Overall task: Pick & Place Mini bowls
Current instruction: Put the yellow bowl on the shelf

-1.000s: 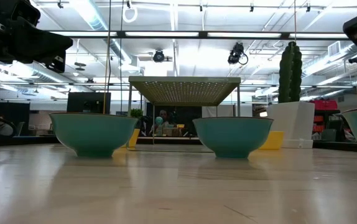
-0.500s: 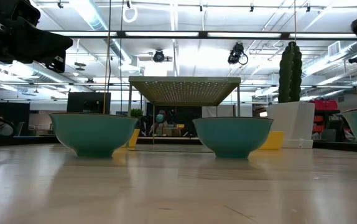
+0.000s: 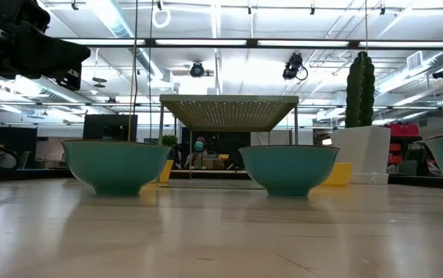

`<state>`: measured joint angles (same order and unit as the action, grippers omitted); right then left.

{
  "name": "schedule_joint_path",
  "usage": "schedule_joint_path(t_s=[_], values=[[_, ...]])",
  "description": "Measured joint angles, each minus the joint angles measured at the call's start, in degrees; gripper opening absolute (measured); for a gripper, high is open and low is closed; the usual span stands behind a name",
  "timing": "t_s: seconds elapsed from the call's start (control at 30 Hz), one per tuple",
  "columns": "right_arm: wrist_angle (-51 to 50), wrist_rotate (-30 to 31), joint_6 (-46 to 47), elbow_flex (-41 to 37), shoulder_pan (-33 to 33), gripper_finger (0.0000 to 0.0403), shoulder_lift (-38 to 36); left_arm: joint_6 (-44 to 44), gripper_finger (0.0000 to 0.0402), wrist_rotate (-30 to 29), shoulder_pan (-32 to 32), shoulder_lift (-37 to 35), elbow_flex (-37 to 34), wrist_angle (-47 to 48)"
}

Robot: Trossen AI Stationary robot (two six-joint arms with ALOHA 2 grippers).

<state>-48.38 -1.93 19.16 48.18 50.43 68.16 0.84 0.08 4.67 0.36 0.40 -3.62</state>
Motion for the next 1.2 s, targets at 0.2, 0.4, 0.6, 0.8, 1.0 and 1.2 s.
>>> schedule_joint_path(t_s=[0.2, 0.4, 0.6, 0.8, 1.0, 1.2], values=[[4.9, -0.2, 1.1, -3.8, 0.0, 0.0217, 1.3, 0.0, 0.0034, 0.0, 0.0, 0.0, 0.0, 0.0], [6.8, 0.1, 4.5, -8.5, -0.1, 0.0217, 1.3, 0.0, 0.0034, 0.0, 0.0, 0.0, 0.0, 0.0], [7.9, 1.0, 8.7, -12.0, -0.1, 0.0217, 1.3, 0.0, 0.0034, 0.0, 0.0, 0.0, 0.0, 0.0], [8.8, 1.0, 11.9, -13.5, -0.1, 0.0217, 1.3, 0.0, 0.0034, 0.0, 0.0, 0.0, 0.0, 0.0], [8.8, 1.0, 11.9, -12.5, -0.1, 0.0217, 1.3, 0.0, 0.0034, 0.0, 0.0, 0.0, 0.0, 0.0], [9.3, 1.0, 12.3, -12.6, -0.1, 0.0217, 1.3, 0.0, 0.0034, 0.0, 0.0, 0.0, 0.0, 0.0]])
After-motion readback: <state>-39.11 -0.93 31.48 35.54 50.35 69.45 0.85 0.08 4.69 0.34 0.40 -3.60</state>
